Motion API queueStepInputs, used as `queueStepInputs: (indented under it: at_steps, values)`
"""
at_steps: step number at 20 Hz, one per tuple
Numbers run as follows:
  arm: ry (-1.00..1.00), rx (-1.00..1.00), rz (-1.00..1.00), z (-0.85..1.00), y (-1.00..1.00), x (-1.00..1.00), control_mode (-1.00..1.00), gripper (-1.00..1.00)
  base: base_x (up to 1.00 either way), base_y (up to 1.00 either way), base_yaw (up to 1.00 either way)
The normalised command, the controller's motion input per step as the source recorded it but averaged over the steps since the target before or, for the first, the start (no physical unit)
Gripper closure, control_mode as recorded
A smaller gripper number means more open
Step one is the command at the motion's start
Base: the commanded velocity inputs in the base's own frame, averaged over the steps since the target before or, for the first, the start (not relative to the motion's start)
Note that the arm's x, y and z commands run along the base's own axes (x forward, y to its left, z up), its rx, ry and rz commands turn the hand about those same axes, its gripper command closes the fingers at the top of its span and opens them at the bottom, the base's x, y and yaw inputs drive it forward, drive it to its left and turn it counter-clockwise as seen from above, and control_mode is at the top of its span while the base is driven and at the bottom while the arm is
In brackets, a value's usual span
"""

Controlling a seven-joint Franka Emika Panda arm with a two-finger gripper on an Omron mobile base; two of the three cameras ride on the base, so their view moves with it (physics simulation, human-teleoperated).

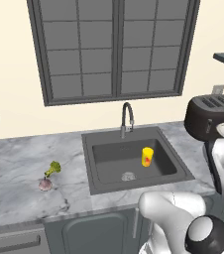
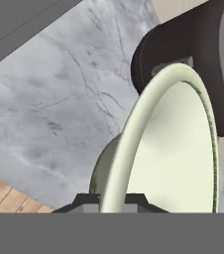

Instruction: Remove the garlic and broccoli from the sink. Then move the bowl and cup from the counter to the sink for washing.

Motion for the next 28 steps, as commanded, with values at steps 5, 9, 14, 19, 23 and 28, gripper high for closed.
queueStepInputs:
  at_steps: [5,9,14,19,23,28]
  values:
    - [0.03,0.0,0.14,0.16,0.25,-0.08,-1.0,1.0,0.0,0.0,0.0]
    - [0.0,0.0,0.16,0.1,0.3,0.0,-1.0,1.0,0.0,0.0,0.0]
    - [0.0,0.0,0.18,0.1,0.26,-0.06,-1.0,1.0,0.0,0.0,0.0]
    - [0.0,0.0,0.2,0.14,0.22,-0.04,-1.0,1.0,0.0,0.0,0.0]
    - [0.06,0.0,0.21,0.12,0.19,-0.04,-1.0,1.0,0.0,0.0,0.0]
    - [0.16,0.0,0.19,0.08,0.17,-0.06,-1.0,1.0,0.0,0.0,0.0]
